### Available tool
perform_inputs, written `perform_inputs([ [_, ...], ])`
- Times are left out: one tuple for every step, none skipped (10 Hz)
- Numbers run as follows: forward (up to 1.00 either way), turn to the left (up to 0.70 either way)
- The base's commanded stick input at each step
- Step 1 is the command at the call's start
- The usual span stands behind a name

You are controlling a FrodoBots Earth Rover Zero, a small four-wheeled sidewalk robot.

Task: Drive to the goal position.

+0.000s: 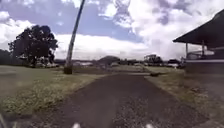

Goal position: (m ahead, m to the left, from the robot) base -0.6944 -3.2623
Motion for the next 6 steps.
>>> perform_inputs([
  [0.7, 0.0],
  [0.7, 0.0],
  [0.7, 0.0],
  [0.7, 0.0],
  [0.7, 0.0],
  [0.7, 0.0],
])
